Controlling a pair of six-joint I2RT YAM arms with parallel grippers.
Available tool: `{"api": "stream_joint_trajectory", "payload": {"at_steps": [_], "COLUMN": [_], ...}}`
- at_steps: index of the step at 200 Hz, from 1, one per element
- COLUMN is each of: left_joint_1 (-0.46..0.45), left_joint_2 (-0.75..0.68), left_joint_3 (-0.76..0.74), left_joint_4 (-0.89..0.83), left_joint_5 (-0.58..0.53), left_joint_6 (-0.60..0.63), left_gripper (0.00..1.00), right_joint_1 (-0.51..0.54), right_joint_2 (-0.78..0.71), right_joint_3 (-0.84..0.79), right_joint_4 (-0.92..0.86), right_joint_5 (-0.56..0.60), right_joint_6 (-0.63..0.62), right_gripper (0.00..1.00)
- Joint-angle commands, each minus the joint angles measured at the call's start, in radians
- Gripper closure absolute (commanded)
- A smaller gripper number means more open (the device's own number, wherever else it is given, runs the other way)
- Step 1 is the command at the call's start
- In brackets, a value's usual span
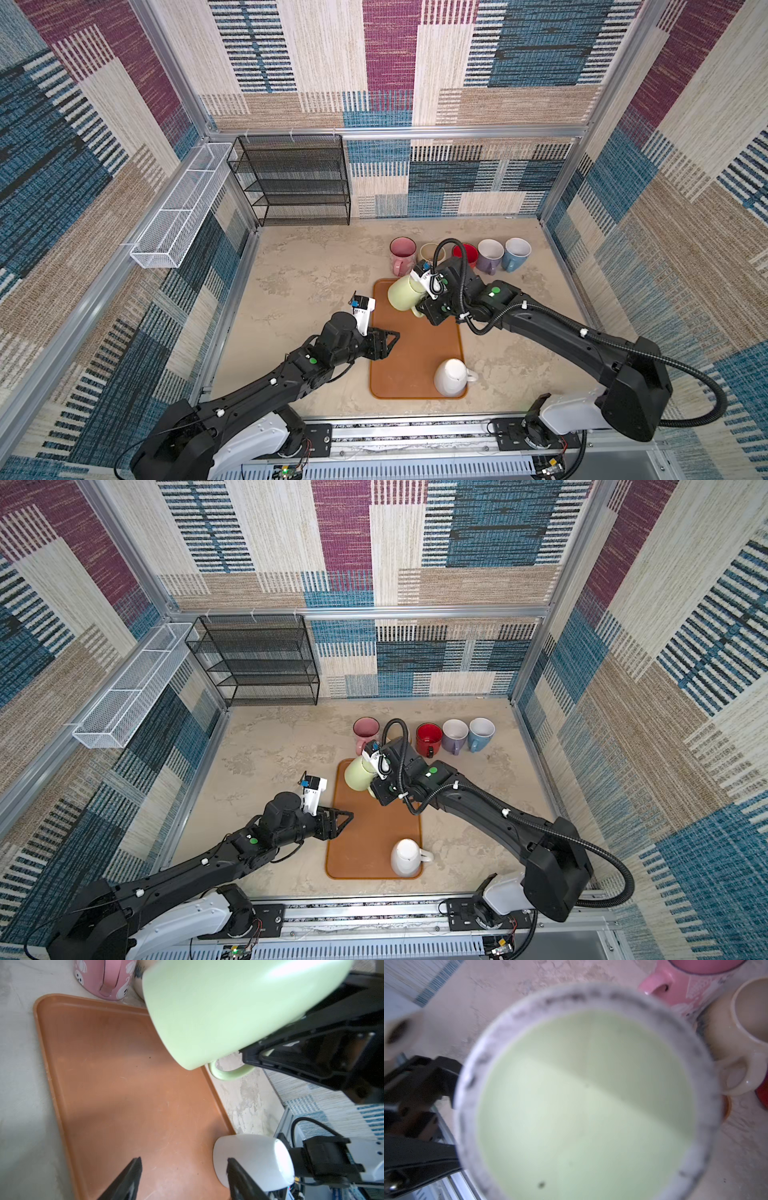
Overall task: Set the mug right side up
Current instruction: 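Tilt the green mug toward the left gripper while the left gripper reaches in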
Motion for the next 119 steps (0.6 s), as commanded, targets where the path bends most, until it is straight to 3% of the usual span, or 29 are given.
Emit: {"api": "stream_joint_trajectory", "payload": {"at_steps": [1, 61, 119], "left_joint_1": [0.017, 0.073, 0.080], "left_joint_2": [-0.004, 0.033, 0.096], "left_joint_3": [-0.037, -0.058, -0.042], "left_joint_4": [0.233, 0.572, 0.753], "left_joint_5": [0.082, 0.191, 0.235], "left_joint_6": [-0.075, -0.161, -0.201], "left_gripper": [0.27, 0.25, 0.32], "right_joint_1": [0.002, -0.005, -0.069], "right_joint_2": [-0.065, -0.160, -0.205], "right_joint_3": [-0.032, -0.099, -0.153], "right_joint_4": [0.229, 0.429, 0.559], "right_joint_5": [-0.124, -0.354, -0.544], "right_joint_6": [0.031, 0.084, 0.180], "right_gripper": [1.00, 1.00, 1.00]}}
